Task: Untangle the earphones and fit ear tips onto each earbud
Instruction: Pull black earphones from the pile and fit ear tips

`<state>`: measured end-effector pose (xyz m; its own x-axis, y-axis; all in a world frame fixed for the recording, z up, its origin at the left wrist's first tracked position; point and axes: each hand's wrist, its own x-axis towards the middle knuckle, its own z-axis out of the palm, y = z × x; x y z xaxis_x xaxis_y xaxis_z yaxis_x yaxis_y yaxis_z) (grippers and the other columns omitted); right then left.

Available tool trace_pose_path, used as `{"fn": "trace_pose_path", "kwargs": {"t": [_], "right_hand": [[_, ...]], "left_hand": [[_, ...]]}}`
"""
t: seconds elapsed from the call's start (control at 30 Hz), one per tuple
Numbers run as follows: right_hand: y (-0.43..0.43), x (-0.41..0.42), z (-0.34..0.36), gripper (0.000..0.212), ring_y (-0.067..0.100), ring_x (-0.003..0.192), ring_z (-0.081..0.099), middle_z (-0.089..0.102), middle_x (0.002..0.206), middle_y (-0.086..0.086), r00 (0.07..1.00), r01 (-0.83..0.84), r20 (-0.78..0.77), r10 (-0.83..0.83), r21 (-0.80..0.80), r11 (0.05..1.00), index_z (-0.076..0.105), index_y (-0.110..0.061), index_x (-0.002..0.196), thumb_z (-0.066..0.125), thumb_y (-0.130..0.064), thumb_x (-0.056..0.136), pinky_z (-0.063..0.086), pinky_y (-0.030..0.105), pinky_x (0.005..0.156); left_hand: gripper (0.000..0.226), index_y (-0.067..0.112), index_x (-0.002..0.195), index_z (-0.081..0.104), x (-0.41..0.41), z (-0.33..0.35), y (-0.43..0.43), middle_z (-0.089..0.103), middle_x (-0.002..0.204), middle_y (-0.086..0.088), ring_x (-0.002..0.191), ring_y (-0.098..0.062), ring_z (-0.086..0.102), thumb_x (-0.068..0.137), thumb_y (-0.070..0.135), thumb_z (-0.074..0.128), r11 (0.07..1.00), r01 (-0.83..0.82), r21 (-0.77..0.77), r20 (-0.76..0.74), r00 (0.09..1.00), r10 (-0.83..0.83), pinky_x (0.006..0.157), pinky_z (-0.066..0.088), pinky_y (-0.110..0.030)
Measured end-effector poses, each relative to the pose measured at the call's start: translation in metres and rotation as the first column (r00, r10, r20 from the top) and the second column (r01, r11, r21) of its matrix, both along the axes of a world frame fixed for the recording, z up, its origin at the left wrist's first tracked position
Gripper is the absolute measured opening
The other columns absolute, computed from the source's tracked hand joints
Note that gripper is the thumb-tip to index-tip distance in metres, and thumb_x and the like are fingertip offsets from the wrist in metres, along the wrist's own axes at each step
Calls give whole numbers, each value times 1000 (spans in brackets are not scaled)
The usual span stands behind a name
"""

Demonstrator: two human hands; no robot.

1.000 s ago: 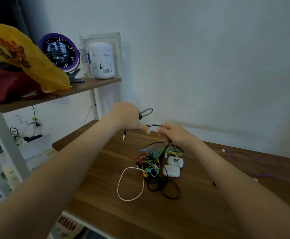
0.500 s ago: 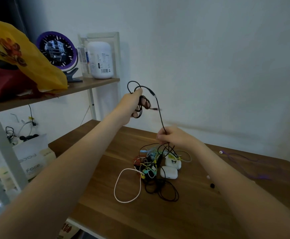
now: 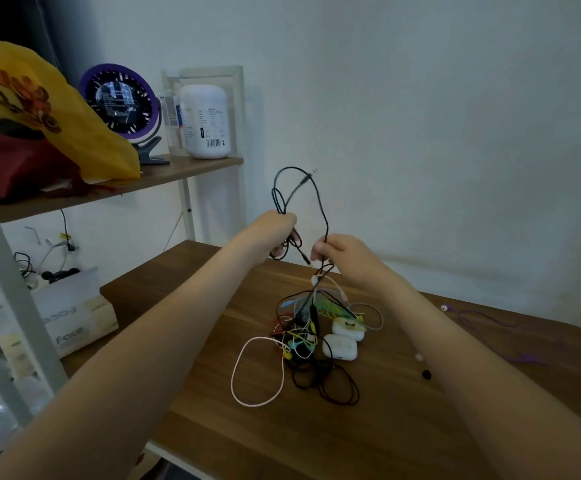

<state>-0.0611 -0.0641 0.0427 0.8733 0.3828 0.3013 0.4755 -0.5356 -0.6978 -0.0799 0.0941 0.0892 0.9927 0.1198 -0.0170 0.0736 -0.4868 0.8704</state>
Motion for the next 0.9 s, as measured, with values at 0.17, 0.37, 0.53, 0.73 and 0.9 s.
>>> {"fn": "trace_pose_path", "kwargs": {"t": [0.17, 0.37, 0.53, 0.73, 0.9], "right_hand": [[-2, -1, 20, 25, 15, 67, 60, 63, 73, 4, 999, 20, 26, -23, 123, 992, 64, -16, 80, 46, -20, 98, 48, 26, 60], [2, -1, 32, 22, 18, 57, 66, 66, 66, 6, 997, 61, 18, -69, 276, 959, 63, -14, 79, 49, -16, 96, 51, 25, 51], [11, 1, 40, 14, 5, 58, 57, 62, 65, -4, 989, 48, 117, -85, 293, 955, 67, -15, 80, 59, -16, 91, 42, 12, 53], [17, -1, 43, 2, 6, 65, 57, 60, 76, 2, 993, -7, 107, -40, 407, 914, 59, -15, 90, 60, -14, 91, 43, 11, 55], [27, -4, 28, 33, 9, 85, 57, 50, 92, 1, 1000, -13, 2, 13, 443, 897, 33, -15, 119, 55, -23, 96, 55, 28, 70]], "left_hand": [[34, 8, 94, 65, -7, -4, -4, 44, 86, -3, 64, -17, 44, 97, 36, 46, 959, 195, 205, -17, 981, -196, 64, 37, -28], [34, 1, 106, 62, -5, -6, -6, 43, 86, -10, 75, -20, 40, 97, 33, 52, 934, 317, 163, 62, 942, -330, 66, 38, -30], [31, 15, 71, 45, -4, -6, -6, 28, 59, 2, 52, -12, 30, 93, 29, 61, 937, 330, 113, 111, 933, -342, 47, 32, -19], [27, 11, 74, 54, 1, -1, -6, 33, 58, 2, 55, -14, 33, 88, 34, 62, 975, 199, 99, 202, 955, -215, 52, 32, -26], [20, 10, 84, 51, 4, 4, 1, 38, 64, -2, 56, -15, 33, 86, 27, 63, 990, 104, 92, 180, 976, -120, 53, 29, -27]]}}
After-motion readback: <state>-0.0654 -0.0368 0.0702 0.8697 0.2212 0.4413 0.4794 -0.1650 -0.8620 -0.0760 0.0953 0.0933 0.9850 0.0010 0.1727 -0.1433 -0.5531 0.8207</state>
